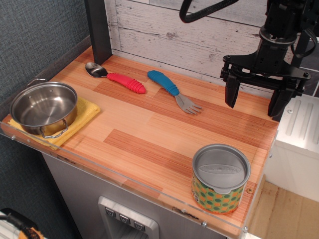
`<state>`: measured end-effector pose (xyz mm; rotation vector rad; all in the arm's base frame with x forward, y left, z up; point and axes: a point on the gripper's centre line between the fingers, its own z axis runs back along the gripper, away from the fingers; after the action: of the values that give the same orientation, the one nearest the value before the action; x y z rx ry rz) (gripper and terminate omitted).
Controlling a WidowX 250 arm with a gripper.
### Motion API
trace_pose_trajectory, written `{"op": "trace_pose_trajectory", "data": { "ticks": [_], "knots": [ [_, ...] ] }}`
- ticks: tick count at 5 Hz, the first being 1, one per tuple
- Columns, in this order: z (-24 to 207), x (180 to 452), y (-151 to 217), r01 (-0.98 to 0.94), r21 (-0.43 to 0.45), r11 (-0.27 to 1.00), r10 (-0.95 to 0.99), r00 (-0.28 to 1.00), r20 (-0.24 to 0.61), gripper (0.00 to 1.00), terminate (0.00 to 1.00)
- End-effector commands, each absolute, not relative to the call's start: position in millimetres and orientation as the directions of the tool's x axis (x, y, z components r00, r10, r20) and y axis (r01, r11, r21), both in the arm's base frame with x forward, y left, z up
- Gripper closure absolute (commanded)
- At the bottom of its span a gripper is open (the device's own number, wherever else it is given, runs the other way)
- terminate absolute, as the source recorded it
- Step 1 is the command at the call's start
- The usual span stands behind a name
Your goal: Move the pot into the opposite empty corner of the table.
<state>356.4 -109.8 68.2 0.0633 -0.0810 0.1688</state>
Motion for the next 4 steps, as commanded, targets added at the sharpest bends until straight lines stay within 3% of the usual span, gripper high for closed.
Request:
{"op": "trace_pose_trajectory", "data": {
  "ticks": [1,2,4],
  "knots": [
    [68.2,356.4,-109.8,-0.170,0.056,0.984,0.165,0.983,0.086,0.00,0.00],
    [74.9,357.8,-91.1,-0.333,0.030,0.943,0.329,0.940,0.093,0.00,0.00],
    [84.1,336.4,-38.4,-0.411,0.085,0.908,0.408,0.912,0.053,0.00,0.00]
  ]
}}
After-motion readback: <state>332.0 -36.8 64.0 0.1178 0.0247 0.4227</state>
